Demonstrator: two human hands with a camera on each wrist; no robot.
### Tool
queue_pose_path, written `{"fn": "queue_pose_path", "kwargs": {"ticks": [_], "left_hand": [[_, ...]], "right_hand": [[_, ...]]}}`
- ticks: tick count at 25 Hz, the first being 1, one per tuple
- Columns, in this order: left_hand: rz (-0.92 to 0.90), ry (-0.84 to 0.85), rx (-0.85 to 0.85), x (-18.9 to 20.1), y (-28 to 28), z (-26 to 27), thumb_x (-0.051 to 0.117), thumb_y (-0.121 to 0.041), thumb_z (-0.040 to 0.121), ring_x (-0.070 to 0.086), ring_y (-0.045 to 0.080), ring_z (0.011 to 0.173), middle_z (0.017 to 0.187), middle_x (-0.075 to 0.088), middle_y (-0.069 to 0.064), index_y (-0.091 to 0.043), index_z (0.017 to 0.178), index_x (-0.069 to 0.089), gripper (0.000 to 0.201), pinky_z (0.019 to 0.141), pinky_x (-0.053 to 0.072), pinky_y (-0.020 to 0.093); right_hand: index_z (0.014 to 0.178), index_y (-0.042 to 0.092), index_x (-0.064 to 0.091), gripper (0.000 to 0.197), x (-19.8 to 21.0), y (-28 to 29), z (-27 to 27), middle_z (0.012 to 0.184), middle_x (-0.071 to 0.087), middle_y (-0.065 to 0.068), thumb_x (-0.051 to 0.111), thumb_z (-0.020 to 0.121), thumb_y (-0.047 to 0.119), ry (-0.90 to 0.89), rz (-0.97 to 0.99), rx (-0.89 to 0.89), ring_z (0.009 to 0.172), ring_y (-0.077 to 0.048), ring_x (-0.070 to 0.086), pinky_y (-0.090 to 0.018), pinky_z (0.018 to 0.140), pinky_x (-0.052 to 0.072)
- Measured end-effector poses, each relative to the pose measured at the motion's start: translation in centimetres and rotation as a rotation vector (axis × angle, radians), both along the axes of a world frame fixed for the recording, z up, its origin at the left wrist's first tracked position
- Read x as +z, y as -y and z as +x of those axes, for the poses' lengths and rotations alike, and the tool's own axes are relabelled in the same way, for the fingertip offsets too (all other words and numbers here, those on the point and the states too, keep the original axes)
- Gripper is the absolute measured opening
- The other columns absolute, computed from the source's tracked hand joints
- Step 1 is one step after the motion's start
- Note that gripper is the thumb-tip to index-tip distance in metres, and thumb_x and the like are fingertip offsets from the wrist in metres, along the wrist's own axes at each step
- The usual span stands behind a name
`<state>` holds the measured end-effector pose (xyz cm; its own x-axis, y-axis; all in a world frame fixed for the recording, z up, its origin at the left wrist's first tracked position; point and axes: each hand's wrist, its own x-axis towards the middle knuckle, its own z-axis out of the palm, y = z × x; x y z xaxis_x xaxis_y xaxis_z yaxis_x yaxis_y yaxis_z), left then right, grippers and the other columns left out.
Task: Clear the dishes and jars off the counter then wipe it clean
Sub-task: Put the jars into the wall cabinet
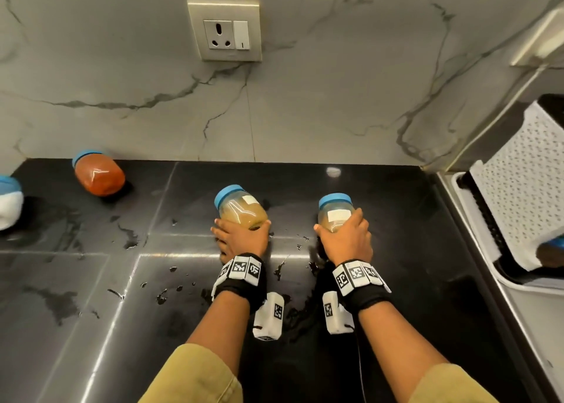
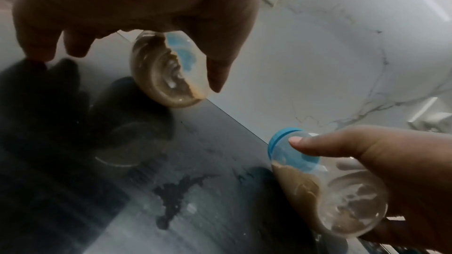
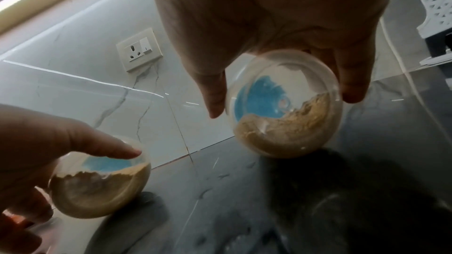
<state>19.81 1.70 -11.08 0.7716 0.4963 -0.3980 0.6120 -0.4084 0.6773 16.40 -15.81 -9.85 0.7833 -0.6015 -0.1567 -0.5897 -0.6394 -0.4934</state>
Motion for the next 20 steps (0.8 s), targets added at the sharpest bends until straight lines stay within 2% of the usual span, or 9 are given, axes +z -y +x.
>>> {"fn": "queue_pose_path", "kwargs": {"ticks": [2,5,8,10,15,17,20], "left_hand": [[0.096,0.078,0.054,-0.2,0.6,0.0,0.076,-0.052,0.069,0.02,0.04,0.142,0.16,0.002,0.013,-0.015,0.152,0.0,0.119,0.113,0.023,0.055],[0.272,0.226,0.017,0.4,1.8,0.8,0.075,-0.054,0.068,0.023,0.041,0.139,0.159,0.003,0.012,-0.021,0.15,0.009,0.111,0.11,0.026,0.054],[0.211,0.151,0.067,1.0,2.6,2.6,0.075,-0.063,0.065,0.021,0.04,0.139,0.158,0.005,0.012,-0.022,0.148,0.012,0.112,0.107,0.026,0.057],[0.137,0.1,0.141,0.8,2.4,3.7,0.078,-0.062,0.061,0.023,0.04,0.136,0.155,0.009,0.012,-0.025,0.145,0.014,0.112,0.105,0.028,0.059],[0.296,0.041,0.025,0.7,1.0,4.3,0.079,-0.051,0.063,0.034,0.041,0.124,0.143,0.023,0.015,-0.033,0.141,0.023,0.097,0.103,0.032,0.053],[0.318,0.007,-0.033,0.9,0.2,4.1,0.075,-0.046,0.068,0.036,0.041,0.124,0.141,0.025,0.015,-0.032,0.144,0.02,0.095,0.103,0.033,0.053],[0.246,-0.056,-0.049,1.0,-1.2,3.6,0.075,-0.045,0.07,0.036,0.043,0.127,0.143,0.025,0.016,-0.025,0.148,0.008,0.105,0.102,0.036,0.056]], "right_hand": [[0.148,0.014,0.016,0.104,-0.2,0.4,0.9,0.143,0.038,-0.012,0.073,0.072,0.057,-0.017,-0.005,0.03,0.127,-0.033,0.043,-0.045,0.095,0.045],[0.148,0.014,0.016,0.104,-0.4,0.5,1.9,0.142,0.038,-0.011,0.073,0.072,0.057,-0.015,-0.003,0.07,0.126,-0.032,0.043,-0.044,0.094,0.046],[0.148,0.016,0.015,0.105,-0.5,0.4,2.4,0.142,0.037,-0.011,0.073,0.071,0.059,-0.021,-0.01,0.129,0.126,-0.031,0.043,-0.043,0.093,0.046],[0.147,0.017,0.016,0.104,-0.6,0.4,2.6,0.142,0.037,-0.01,0.073,0.071,0.059,-0.016,-0.019,0.166,0.125,-0.03,0.043,-0.042,0.092,0.047],[0.147,0.018,0.014,0.106,-0.5,0.8,3.4,0.142,0.037,-0.01,0.073,0.07,0.059,-0.05,-0.005,0.228,0.125,-0.031,0.044,-0.042,0.093,0.046],[0.148,0.018,0.013,0.108,-0.4,0.8,3.7,0.14,0.037,-0.011,0.074,0.069,0.059,-0.076,-0.003,0.256,0.124,-0.031,0.044,-0.043,0.092,0.047],[0.147,0.018,0.013,0.105,-0.5,0.4,3.8,0.138,0.038,-0.012,0.075,0.071,0.054,-0.069,-0.017,0.277,0.122,-0.031,0.045,-0.042,0.089,0.048]]}}
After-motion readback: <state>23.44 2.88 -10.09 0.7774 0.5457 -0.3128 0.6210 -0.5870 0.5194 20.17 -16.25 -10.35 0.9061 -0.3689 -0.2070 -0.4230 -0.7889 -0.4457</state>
